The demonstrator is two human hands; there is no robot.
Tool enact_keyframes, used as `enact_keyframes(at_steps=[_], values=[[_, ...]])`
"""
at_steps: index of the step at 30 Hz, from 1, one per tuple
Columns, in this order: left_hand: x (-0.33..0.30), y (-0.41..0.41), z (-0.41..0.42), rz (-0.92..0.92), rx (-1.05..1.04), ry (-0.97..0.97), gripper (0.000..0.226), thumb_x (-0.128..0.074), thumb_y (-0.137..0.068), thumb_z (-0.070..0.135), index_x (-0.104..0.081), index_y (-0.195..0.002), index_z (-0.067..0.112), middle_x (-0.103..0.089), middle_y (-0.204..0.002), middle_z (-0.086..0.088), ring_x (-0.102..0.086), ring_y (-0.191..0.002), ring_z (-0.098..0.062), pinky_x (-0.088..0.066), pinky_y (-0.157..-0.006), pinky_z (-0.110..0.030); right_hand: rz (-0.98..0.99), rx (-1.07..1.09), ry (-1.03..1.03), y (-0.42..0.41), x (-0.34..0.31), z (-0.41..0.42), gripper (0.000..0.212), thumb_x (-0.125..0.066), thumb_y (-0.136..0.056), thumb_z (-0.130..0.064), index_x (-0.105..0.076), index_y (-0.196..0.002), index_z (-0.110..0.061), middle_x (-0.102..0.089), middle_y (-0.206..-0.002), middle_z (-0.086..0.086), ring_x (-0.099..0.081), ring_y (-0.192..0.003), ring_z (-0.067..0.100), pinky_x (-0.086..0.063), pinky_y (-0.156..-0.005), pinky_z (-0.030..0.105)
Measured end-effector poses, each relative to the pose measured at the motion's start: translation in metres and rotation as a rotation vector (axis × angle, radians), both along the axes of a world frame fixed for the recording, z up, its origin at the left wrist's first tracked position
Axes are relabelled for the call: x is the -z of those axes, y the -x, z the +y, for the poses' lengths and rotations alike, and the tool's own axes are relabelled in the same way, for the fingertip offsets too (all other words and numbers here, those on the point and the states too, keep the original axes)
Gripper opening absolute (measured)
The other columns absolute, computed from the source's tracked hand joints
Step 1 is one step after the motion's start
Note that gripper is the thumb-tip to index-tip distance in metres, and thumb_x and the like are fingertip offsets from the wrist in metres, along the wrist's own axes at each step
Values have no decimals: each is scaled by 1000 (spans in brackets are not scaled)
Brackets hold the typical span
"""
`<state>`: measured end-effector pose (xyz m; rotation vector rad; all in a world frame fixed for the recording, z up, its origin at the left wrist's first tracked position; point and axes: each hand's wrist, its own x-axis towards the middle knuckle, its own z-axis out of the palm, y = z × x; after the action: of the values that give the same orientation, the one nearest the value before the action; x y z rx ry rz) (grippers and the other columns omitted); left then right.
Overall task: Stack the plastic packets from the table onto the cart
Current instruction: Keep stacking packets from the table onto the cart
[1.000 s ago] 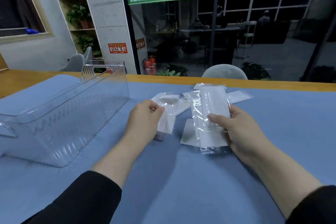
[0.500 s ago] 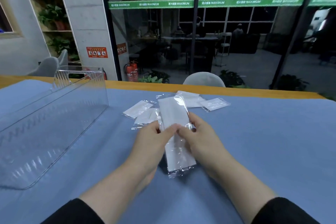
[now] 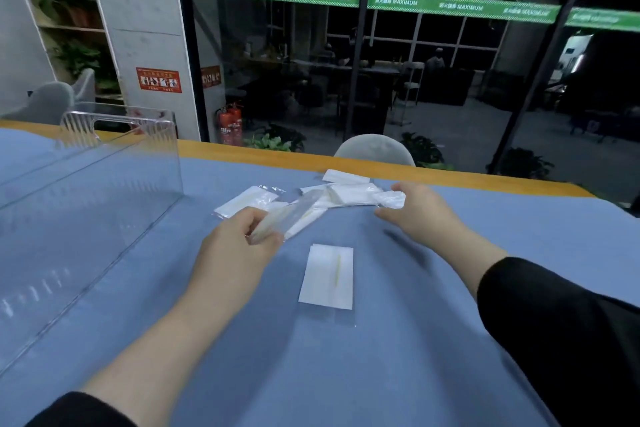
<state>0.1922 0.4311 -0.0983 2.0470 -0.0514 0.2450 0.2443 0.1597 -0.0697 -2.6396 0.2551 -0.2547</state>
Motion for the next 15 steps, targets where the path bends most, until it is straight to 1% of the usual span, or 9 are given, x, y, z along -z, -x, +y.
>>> enact_keyframes(at_steps=[2, 4, 6, 7, 8, 10, 11, 13, 15], values=[[2, -3, 2, -2, -23, -23, 20, -62, -96, 23, -55, -79, 16, -50, -58, 5, -38, -53, -16, -31, -49, -30, 61, 8, 95, -16, 8, -2, 52, -70, -90, -44, -56, -132, -16, -59, -131, 6, -58, -113, 29, -47, -85, 37], [0, -5, 3, -45, -89, 0, 12, -61, -98, 25, -62, -92, 15, -63, -73, 0, -56, -64, -19, -42, -56, -31, 95, 26, 214, -29, 18, -4, 43, -64, -91, -48, -59, -119, -17, -61, -122, 5, -57, -102, 27, -44, -77, 35], [-4, -4, 4, -79, -140, 59, 4, -60, -100, 24, -63, -100, 20, -64, -82, 10, -60, -76, -10, -41, -56, -15, 70, 65, 325, -36, 26, -6, 24, -57, -94, -45, -56, -93, -21, -60, -109, 3, -52, -89, 25, -39, -67, 32], [-4, -3, 5, -59, -140, 77, 7, -60, -100, 23, -63, -106, 21, -66, -88, 10, -62, -81, -12, -42, -59, -14, 45, 77, 369, -38, 28, -6, 23, -54, -94, -39, -48, -80, -22, -58, -101, 3, -50, -84, 25, -35, -61, 31], [-3, -4, 5, -28, -121, 94, 14, -59, -100, 24, -62, -113, 20, -67, -97, 7, -64, -89, -17, -48, -67, -19, 26, 81, 416, -40, 30, -5, 26, -51, -94, -34, -41, -73, -22, -55, -95, 3, -48, -81, 25, -31, -57, 30], [1, -5, 6, 20, -82, 122, 22, -57, -99, 25, -59, -121, 24, -68, -113, 4, -65, -101, -24, -57, -82, -41, 5, 71, 495, -44, 32, -4, 23, -47, -93, -24, -39, -72, -20, -51, -86, 2, -45, -79, 24, -30, -56, 30], [2, -5, 6, 28, -75, 144, 22, -57, -99, 25, -58, -121, 27, -67, -114, 5, -65, -102, -24, -58, -83, -48, -8, 68, 541, -46, 34, -3, 18, -46, -93, -18, -42, -76, -19, -51, -84, 2, -44, -79, 24, -31, -57, 30], [1, -4, 5, 23, -68, 193, 22, -57, -98, 26, -59, -119, 31, -68, -112, 8, -66, -102, -23, -59, -83, -52, -25, 72, 615, -50, 38, -4, 13, -44, -93, -9, -46, -83, -18, -55, -84, 1, -43, -77, 24, -32, -59, 30], [-1, -2, 6, 7, -58, 233, 20, -59, -98, 26, -63, -117, 32, -70, -109, 12, -67, -101, -20, -59, -82, -44, -85, 80, 562, -50, 38, -6, 15, -43, -95, -10, -47, -82, -16, -62, -88, 3, -47, -74, 25, -34, -59, 31]])
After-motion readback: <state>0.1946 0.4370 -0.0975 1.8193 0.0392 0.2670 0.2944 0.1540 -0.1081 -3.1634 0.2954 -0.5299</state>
